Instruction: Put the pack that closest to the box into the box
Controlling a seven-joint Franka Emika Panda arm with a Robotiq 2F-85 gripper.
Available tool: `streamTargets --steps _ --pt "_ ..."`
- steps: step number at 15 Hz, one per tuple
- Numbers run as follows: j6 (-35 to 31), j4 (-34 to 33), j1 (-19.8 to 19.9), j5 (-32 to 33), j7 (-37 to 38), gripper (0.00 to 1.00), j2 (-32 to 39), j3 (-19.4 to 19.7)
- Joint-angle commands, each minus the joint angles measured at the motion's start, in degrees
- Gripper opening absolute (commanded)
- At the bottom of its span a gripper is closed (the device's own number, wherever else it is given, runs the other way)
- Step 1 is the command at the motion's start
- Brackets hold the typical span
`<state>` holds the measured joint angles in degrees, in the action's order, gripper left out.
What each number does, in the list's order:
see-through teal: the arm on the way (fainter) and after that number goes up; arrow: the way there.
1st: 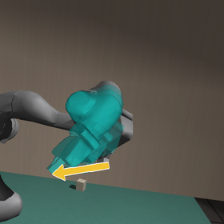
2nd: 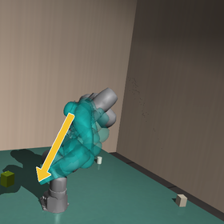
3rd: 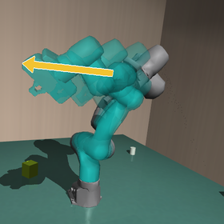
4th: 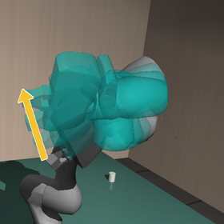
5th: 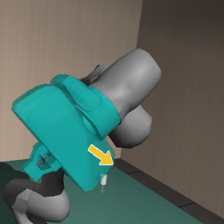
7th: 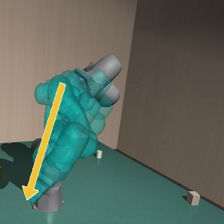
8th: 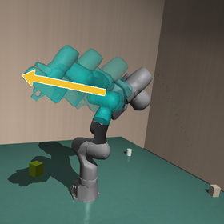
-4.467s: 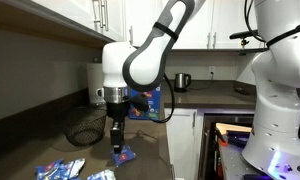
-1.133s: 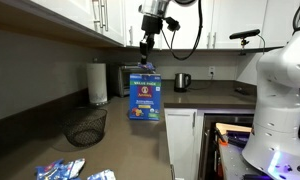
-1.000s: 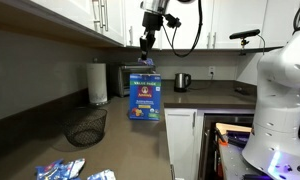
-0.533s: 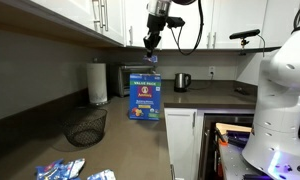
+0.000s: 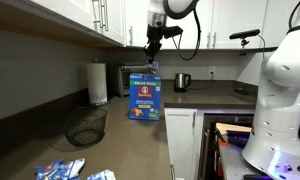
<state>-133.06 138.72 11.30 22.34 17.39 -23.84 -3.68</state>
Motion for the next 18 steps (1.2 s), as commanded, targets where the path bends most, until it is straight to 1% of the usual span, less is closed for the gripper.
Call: streamTargets --steps 1,10,17,18 --pt "-2.6 -2.2 1.3 3.9 3.7 0.0 4.8 -0.5" --pt "-1.9 -7.1 0.4 5.0 4.3 0.0 9.8 1.0" --pt "-2.2 -7.0 0.5 10.7 9.0 0.0 11.7 1.2" --pt "-1.9 -6.9 0.3 11.0 9.4 0.26 11.7 1.2"
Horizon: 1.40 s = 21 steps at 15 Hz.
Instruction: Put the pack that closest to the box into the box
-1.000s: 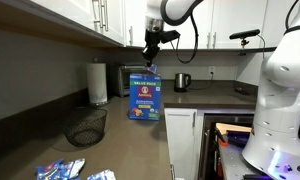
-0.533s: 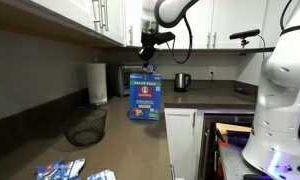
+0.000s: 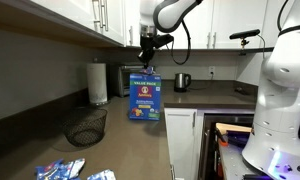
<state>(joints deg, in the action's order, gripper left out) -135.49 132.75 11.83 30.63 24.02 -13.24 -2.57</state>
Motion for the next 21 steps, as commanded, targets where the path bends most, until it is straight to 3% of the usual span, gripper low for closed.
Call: streamTargets --steps 1,8,13,21 --pt "0.5 -0.8 -0.5 3.1 2.9 0.28 1.0 0.1" --pt "0.9 1.9 -5.3 -3.8 -2.6 0.72 -3.5 0.0" --pt "0.7 4.0 -10.1 -12.8 -10.3 1.0 -5.1 0.0" --pt "0.1 10.5 -15.2 -17.2 -17.6 1.0 -4.2 -1.7"
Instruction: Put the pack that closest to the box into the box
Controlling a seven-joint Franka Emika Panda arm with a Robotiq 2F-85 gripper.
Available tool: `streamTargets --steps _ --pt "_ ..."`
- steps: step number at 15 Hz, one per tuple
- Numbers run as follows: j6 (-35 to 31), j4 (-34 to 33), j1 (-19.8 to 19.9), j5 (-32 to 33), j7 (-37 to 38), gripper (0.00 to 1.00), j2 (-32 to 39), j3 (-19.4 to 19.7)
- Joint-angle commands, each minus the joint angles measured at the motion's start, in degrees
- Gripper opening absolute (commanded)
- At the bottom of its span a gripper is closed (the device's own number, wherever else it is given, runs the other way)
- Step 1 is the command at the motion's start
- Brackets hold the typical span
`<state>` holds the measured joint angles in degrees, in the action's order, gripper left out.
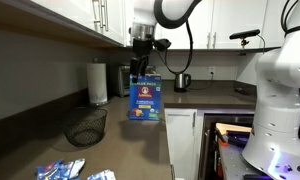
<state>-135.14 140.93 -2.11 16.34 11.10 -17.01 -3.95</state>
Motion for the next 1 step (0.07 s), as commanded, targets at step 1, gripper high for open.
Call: streamTargets --steps 1 --pt "0.0 2.8 -1.8 -3.5 -5.6 1.0 -0.3 -0.5"
